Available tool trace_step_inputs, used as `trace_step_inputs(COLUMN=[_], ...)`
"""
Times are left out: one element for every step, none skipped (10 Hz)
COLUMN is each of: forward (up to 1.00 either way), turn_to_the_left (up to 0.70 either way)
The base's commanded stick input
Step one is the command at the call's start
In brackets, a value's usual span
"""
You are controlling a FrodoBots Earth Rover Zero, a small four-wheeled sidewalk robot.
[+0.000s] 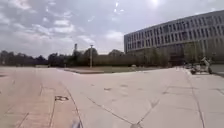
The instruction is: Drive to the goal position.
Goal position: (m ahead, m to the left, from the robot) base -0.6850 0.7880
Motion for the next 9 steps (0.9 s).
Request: trace_step_inputs(forward=[0.7,0.7,0.7,0.7,0.7,0.7,0.7,0.7,0.7], turn_to_the_left=[-0.09,-0.09,-0.09,-0.09,-0.09,-0.09,-0.09,-0.09,-0.09])
